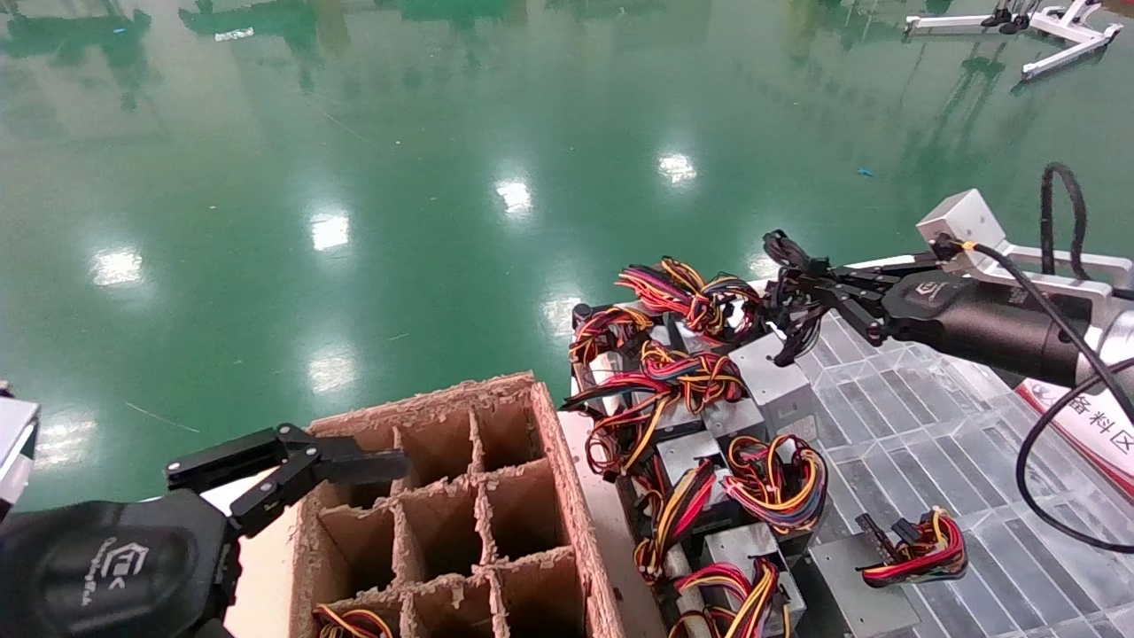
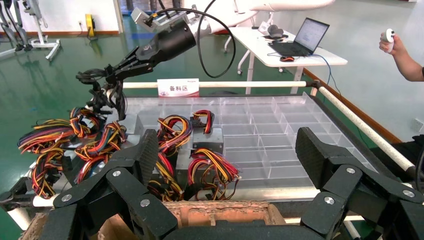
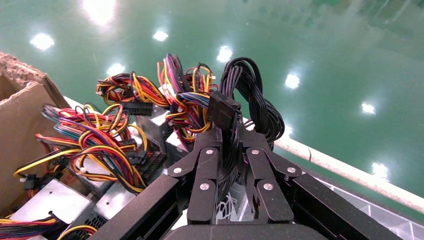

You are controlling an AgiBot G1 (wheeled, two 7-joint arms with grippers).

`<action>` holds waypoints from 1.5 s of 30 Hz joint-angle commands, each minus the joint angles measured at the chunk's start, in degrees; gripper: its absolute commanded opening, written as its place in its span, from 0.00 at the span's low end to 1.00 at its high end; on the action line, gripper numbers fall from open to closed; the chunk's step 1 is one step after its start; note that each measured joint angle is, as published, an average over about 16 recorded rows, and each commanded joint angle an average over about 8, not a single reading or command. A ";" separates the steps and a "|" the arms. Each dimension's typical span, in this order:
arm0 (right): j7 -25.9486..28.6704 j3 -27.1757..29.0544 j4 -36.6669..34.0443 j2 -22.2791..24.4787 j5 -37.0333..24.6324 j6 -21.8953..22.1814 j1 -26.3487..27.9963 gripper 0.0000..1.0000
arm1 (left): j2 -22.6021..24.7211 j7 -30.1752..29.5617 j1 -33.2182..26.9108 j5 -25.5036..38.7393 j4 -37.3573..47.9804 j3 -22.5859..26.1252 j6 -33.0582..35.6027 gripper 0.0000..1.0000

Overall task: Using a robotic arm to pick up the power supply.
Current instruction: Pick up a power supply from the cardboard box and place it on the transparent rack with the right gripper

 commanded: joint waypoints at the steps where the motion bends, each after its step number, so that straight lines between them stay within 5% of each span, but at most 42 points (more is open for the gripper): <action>1: -0.10 0.26 0.02 0.12 0.37 0.15 -0.35 0.00 | 0.00 0.00 0.00 0.00 0.00 0.01 0.00 1.00; 37: 8.53 17.55 -1.42 -0.66 24.86 0.87 -21.86 0.00 | -0.05 0.06 -0.03 -0.09 0.00 0.13 -0.06 1.00; 39: 8.46 17.75 -1.21 -0.49 25.13 0.98 -22.63 0.15 | -0.06 0.07 -0.03 -0.09 0.00 0.13 -0.06 1.00; 45: 8.67 17.85 -0.63 -0.13 25.31 1.33 -23.97 0.90 | -0.06 0.08 -0.02 -0.10 0.01 0.16 -0.07 1.00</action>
